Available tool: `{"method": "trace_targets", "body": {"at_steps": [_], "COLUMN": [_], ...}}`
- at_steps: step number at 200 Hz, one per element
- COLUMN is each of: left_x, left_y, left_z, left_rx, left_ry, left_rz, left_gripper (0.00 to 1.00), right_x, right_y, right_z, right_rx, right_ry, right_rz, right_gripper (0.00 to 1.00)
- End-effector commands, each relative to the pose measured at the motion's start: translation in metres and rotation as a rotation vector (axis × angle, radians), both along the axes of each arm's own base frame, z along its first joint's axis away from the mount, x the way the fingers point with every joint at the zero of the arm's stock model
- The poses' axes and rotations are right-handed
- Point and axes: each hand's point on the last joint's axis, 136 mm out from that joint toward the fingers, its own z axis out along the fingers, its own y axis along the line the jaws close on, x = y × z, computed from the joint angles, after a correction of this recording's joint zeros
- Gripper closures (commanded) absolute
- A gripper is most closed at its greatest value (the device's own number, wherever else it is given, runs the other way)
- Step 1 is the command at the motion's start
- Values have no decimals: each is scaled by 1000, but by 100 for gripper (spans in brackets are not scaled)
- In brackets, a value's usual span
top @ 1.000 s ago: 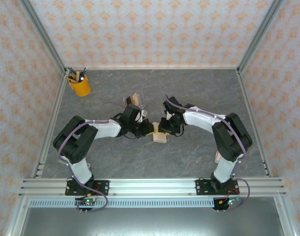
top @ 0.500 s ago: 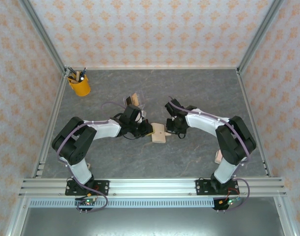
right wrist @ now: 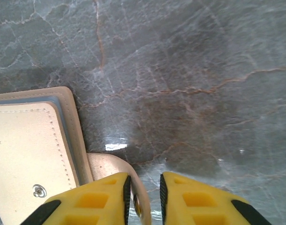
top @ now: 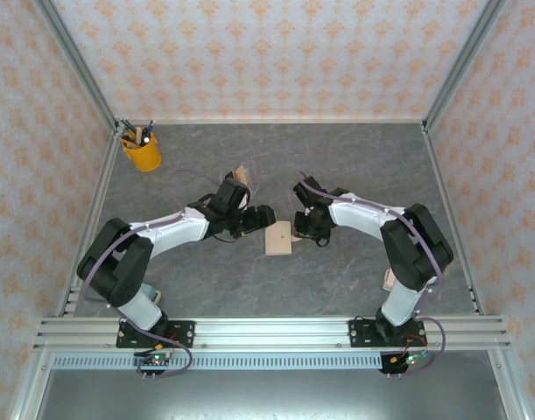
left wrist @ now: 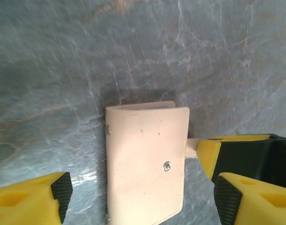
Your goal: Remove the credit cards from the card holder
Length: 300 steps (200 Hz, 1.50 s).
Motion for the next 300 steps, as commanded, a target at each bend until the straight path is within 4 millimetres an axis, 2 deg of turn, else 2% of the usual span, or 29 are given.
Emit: {"method": "trace_targets", "body": {"at_steps": [1, 27, 42, 78, 93, 115, 149, 163, 189, 239, 271, 300], "left_x": [10, 12, 13, 12, 9, 1, -9, -11, -13, -14, -16, -18], "left_y": [27, 50, 65, 106, 121, 138, 149, 151, 150, 126, 100, 73], "left_z": [11, 19, 23, 33, 36, 40, 45, 46, 47, 53, 52, 46], "left_rx": [127, 210, 239, 288, 315, 337, 313, 303, 281, 228, 158, 58], "left_ry": [-70, -112, -129, -146, -143, -142, -163, -177, -197, -204, -163, -115], "left_rz": [75, 136, 190, 342, 395, 449, 484, 490, 480, 333, 207, 109], "left_gripper": [10, 1, 0, 0, 0, 0, 0, 0, 0, 0, 0, 10], "right_x": [8, 13, 17, 20, 17, 7, 2, 6, 15, 27, 26, 27], "right_y": [13, 16, 14, 23, 36, 65, 97, 100, 87, 41, 11, -7], "right_z": [4, 9, 17, 57, 78, 102, 112, 108, 92, 76, 57, 38], "right_rx": [54, 68, 53, 82, 116, 201, 265, 249, 158, -33, -117, -170], "right_ry": [-14, -39, -66, -154, -190, -224, -228, -226, -213, -206, -175, -153], "right_rz": [10, 27, 43, 139, 202, 305, 363, 349, 285, 154, 100, 69], "right_gripper": [77, 88, 95, 99, 99, 99, 99, 98, 99, 99, 100, 99]}}
